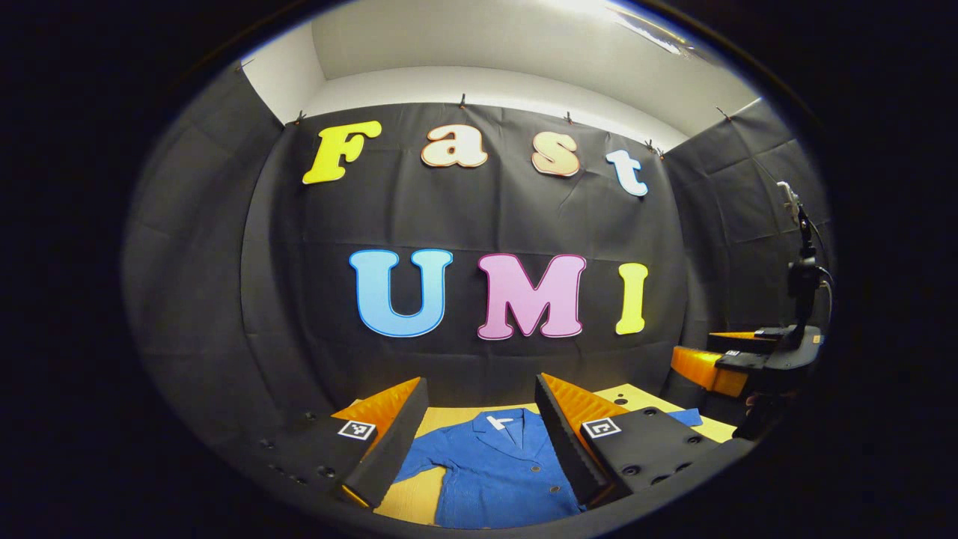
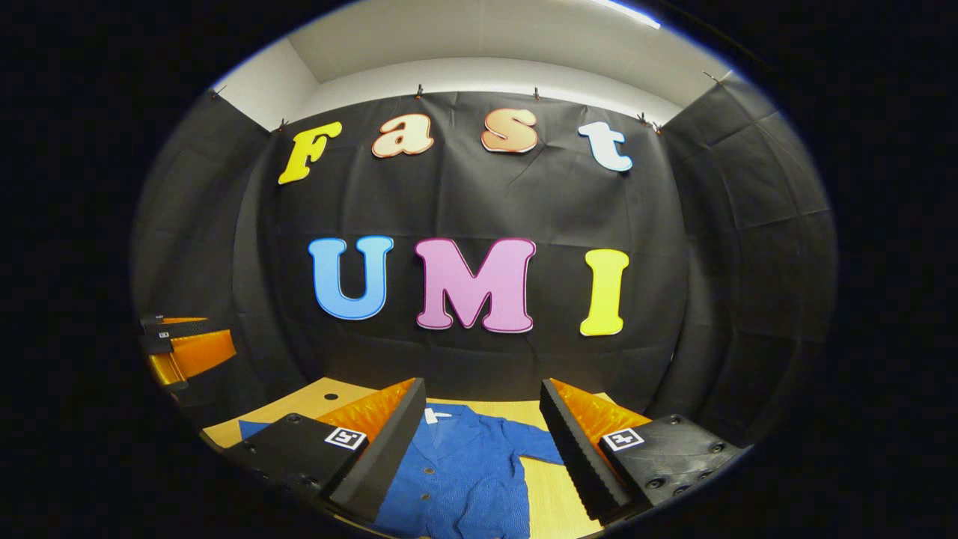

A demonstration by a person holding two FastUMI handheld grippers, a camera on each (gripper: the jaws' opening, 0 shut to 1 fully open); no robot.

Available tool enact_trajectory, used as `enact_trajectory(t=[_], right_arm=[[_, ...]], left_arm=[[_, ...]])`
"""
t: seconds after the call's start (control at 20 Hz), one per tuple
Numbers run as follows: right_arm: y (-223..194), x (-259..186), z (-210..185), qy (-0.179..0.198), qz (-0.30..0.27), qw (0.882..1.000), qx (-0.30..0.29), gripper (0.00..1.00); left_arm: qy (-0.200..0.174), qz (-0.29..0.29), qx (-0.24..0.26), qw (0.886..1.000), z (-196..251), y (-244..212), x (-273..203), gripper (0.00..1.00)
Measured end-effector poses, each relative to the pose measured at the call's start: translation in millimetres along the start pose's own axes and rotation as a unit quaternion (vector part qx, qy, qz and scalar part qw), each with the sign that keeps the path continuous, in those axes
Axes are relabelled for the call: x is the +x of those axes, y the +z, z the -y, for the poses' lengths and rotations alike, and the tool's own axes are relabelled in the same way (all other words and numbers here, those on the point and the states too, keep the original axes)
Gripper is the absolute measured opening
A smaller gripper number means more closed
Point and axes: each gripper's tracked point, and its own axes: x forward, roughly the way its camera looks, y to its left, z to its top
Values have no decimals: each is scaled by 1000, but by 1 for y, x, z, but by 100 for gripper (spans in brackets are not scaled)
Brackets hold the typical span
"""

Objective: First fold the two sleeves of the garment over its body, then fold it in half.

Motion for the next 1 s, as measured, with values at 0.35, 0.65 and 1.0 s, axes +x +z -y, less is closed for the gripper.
enact_trajectory(t=[0.35, 0.65, 1.0], right_arm=[[-54, 40, 7, 21, -51, 998, -22, 98], [-101, 85, 18, 51, -102, 993, -18, 98], [-189, 137, 68, 44, -203, 978, -4, 98]], left_arm=[[20, -5, 6, 1000, 8, -4, 7, 82], [50, -19, 0, 999, 16, -18, 18, 82], [77, -28, -9, 997, 42, -33, 37, 82]])
